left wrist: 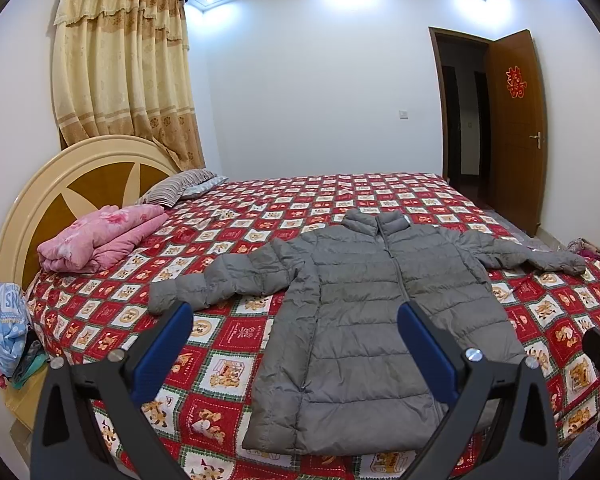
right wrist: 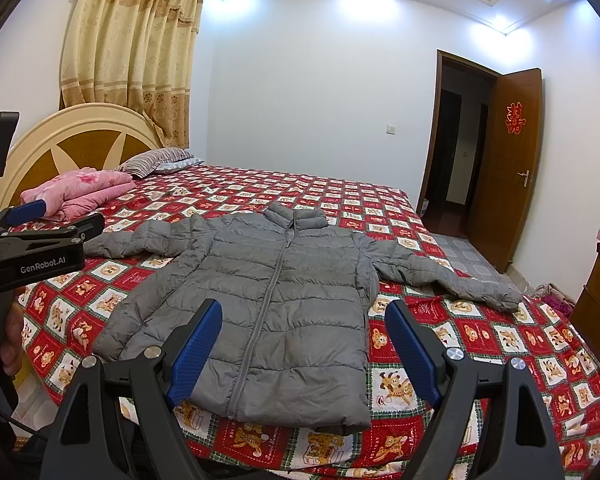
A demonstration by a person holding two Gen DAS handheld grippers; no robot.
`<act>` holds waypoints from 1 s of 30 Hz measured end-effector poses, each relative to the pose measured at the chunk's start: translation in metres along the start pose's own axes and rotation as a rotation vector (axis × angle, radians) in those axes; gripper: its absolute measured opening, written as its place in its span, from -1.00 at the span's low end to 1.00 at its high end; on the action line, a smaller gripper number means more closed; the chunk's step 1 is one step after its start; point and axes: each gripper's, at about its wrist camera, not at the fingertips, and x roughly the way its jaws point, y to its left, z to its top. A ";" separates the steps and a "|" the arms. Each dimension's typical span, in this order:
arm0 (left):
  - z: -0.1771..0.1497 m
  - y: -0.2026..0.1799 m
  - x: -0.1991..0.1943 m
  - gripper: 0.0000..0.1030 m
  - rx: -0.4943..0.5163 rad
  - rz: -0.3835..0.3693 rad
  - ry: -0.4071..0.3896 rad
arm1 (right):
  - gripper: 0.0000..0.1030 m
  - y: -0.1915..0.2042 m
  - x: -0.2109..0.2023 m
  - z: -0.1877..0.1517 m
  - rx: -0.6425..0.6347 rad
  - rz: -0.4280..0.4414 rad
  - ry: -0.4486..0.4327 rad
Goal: Fold large clothes
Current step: 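Reach the right tool to the jacket sleeve cuff and grasp it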
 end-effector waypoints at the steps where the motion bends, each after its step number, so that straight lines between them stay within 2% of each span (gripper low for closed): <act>1: -0.001 0.000 0.000 1.00 0.000 0.001 0.001 | 0.62 0.000 0.000 0.000 0.000 0.000 0.000; 7: -0.003 -0.001 0.005 1.00 -0.006 -0.003 0.021 | 0.62 -0.001 0.001 -0.001 0.001 0.002 0.001; 14: -0.015 -0.005 0.038 1.00 0.011 -0.010 0.071 | 0.62 -0.025 0.023 -0.008 0.060 -0.025 0.028; 20: -0.016 -0.008 0.091 1.00 0.016 0.014 0.114 | 0.62 -0.081 0.080 -0.029 0.212 -0.066 0.160; 26: -0.011 -0.019 0.152 1.00 0.053 0.046 0.127 | 0.62 -0.148 0.133 -0.039 0.367 -0.153 0.235; 30: -0.009 -0.021 0.196 1.00 0.047 0.052 0.170 | 0.62 -0.205 0.171 -0.042 0.463 -0.233 0.289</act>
